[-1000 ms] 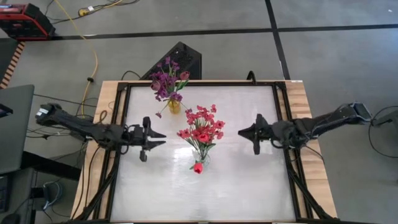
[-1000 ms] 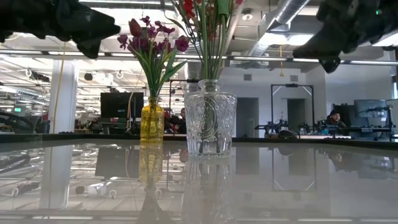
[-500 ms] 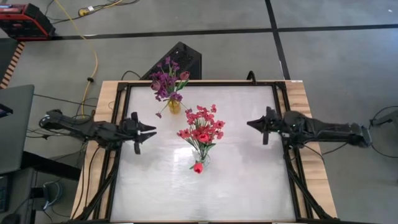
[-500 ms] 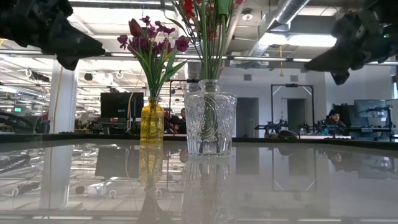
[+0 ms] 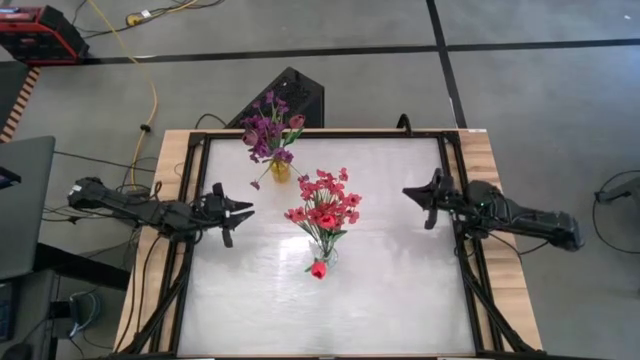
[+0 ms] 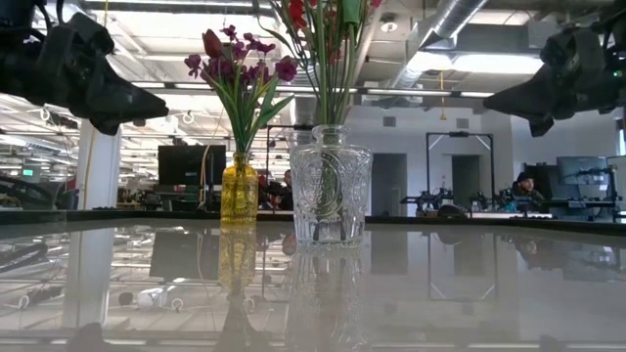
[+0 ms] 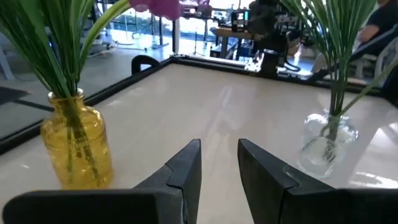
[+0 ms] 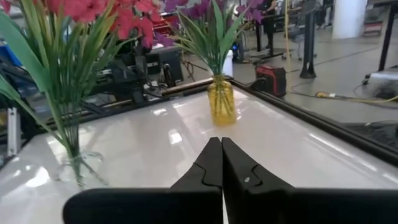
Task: Sort flowers into vase by color
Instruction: Return to Home Position
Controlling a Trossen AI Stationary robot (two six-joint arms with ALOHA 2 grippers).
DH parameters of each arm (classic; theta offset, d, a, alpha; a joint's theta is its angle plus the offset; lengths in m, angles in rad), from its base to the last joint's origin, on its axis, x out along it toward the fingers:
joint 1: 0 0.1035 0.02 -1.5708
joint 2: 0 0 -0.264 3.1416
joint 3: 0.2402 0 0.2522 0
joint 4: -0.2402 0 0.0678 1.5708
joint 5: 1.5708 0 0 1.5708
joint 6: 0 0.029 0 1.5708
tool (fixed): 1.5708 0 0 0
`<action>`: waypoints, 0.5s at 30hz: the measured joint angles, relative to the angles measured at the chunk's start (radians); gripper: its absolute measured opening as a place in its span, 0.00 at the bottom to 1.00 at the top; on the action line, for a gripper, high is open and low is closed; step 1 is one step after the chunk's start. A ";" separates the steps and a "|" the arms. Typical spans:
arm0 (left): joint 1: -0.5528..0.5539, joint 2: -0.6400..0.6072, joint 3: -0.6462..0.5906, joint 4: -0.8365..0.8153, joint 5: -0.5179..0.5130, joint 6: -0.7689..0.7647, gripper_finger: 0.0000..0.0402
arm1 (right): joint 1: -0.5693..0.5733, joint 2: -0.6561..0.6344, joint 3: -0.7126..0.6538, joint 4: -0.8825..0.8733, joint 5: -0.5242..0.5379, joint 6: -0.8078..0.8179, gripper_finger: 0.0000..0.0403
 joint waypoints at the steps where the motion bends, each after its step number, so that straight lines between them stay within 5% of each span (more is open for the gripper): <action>1: 0.000 0.000 0.000 -0.004 -0.001 0.013 0.23 | -0.005 -0.008 0.000 -0.009 0.000 -0.007 0.05; 11: 0.000 0.002 -0.037 0.059 -0.003 0.062 0.23 | -0.056 -0.010 0.000 -0.015 -0.003 0.019 0.05; 15: 0.001 0.000 -0.037 0.079 0.029 0.068 0.23 | -0.056 -0.009 -0.077 0.143 -0.008 0.056 0.06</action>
